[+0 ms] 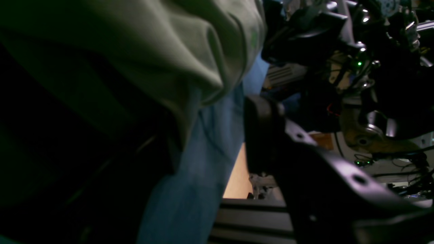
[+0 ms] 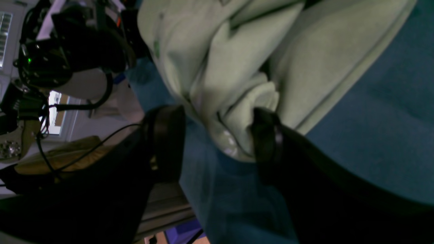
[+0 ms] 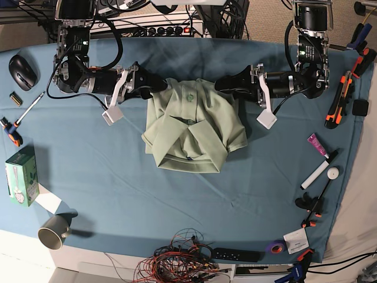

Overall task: Fold the T-shirt properly
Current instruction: 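Press both grippers against opposite sides of the shirt to square it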

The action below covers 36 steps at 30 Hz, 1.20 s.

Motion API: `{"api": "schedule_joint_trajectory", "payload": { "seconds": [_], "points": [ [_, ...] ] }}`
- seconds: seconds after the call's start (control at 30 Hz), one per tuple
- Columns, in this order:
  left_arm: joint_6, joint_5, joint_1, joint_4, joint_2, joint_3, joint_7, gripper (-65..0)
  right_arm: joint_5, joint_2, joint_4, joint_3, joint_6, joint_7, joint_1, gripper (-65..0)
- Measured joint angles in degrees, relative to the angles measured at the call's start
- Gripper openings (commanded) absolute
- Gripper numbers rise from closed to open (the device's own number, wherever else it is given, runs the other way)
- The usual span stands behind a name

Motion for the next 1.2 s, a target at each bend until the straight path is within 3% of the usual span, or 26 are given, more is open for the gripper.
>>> {"api": "schedule_joint_trajectory", "payload": {
  "seconds": [0.17, 0.3, 0.4, 0.53, 0.67, 0.83, 1.2],
  "points": [
    [0.00, 0.02, 0.00, 0.00, -0.02, 0.00, -0.24, -38.0, -5.11, -0.59, 0.00, 0.02, 0.00, 0.15, 0.00, -34.3],
    [0.00, 0.11, 0.00, 0.00, 0.00, 0.00, -0.26, -38.3, -5.86, -2.51, 0.00, 0.00, -0.02, 0.15, 0.00, -48.4],
    [0.00, 0.20, 0.02, 0.00, 0.00, 0.00, -0.66, -45.7, -5.88, -3.37, 0.00, 0.00, -0.02, 0.15, 0.00, -56.3],
    [0.00, 1.75, 0.00, 0.00, 0.00, 0.00, -2.05, -62.8, -5.90, -3.41, 0.00, 0.02, 0.00, 0.17, 0.00, -63.2],
    [-0.02, 5.66, 0.00, 0.07, 0.07, 0.00, -5.73, -65.0, -7.15, -3.41, 0.00, 0.02, 0.00, 0.17, 0.00, -65.0],
    [-0.42, 7.54, 0.00, 0.22, -0.15, 0.07, -5.88, -65.0, -10.60, -3.54, 0.00, 0.02, 0.02, 0.44, 0.02, -65.0],
    [-0.42, 7.98, 0.09, 0.22, -5.20, 0.28, -5.81, -65.0, -11.89, -1.81, 0.00, 0.02, 0.04, 0.68, 0.04, -65.0]
  ]
}}
